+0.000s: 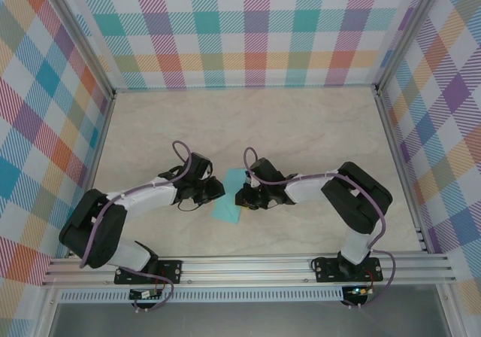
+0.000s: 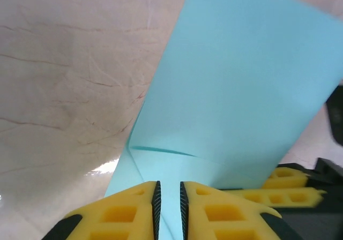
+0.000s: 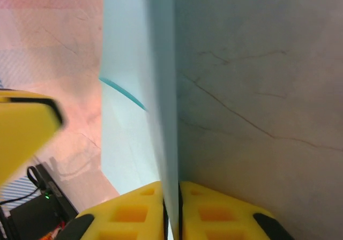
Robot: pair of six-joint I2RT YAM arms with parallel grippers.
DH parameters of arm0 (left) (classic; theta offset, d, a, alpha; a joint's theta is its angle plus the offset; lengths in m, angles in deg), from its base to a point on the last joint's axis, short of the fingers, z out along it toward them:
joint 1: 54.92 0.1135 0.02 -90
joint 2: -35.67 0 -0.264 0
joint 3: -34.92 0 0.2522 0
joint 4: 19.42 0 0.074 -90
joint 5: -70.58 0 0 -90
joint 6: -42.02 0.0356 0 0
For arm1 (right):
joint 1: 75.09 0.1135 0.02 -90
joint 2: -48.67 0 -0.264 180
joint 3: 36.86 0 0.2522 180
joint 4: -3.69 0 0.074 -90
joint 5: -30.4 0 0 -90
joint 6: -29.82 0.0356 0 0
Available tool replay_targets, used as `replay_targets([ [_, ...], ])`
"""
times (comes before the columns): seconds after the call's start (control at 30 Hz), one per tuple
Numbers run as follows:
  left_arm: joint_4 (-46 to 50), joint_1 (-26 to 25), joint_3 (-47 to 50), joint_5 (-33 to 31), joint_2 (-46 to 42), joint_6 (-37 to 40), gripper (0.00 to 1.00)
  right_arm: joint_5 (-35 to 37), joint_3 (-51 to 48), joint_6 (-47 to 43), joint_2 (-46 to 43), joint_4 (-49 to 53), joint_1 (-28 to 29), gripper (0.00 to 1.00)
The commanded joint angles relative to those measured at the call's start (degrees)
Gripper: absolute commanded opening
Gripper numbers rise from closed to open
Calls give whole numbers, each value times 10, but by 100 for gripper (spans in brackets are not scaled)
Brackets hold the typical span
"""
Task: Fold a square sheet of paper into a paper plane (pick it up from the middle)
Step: Turn over the paper at the center of the table.
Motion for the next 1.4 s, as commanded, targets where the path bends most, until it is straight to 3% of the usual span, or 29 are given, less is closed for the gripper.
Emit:
replay_targets([
  [0.0, 72, -9, 14, -60, -68, -13, 23, 25, 25, -46, -49, 72, 3, 9],
  [0.23, 179, -8, 45, -153, -235, -30, 34, 156, 69, -125, -166, 311, 3, 6],
  [0.37, 222, -5, 59, -190, -303, -40, 39, 318, 149, -160, -221, 544, 4, 7],
  [0.5, 246, -2, 67, -216, -332, -49, 43, 501, 250, -153, -210, 774, 9, 7],
  [0.63, 261, -2, 65, -236, -333, -65, 43, 579, 312, -141, -162, 895, 18, 8],
  [0.9, 334, -2, 56, -313, -363, -116, 43, 578, 338, -102, -5, 894, 80, 11],
  [1.2, 365, -2, 61, -334, -431, -133, 44, 432, 444, -102, 181, 787, 138, 15],
  [1.37, 377, -2, 57, -332, -435, -133, 44, 339, 484, -110, 218, 722, 140, 18],
])
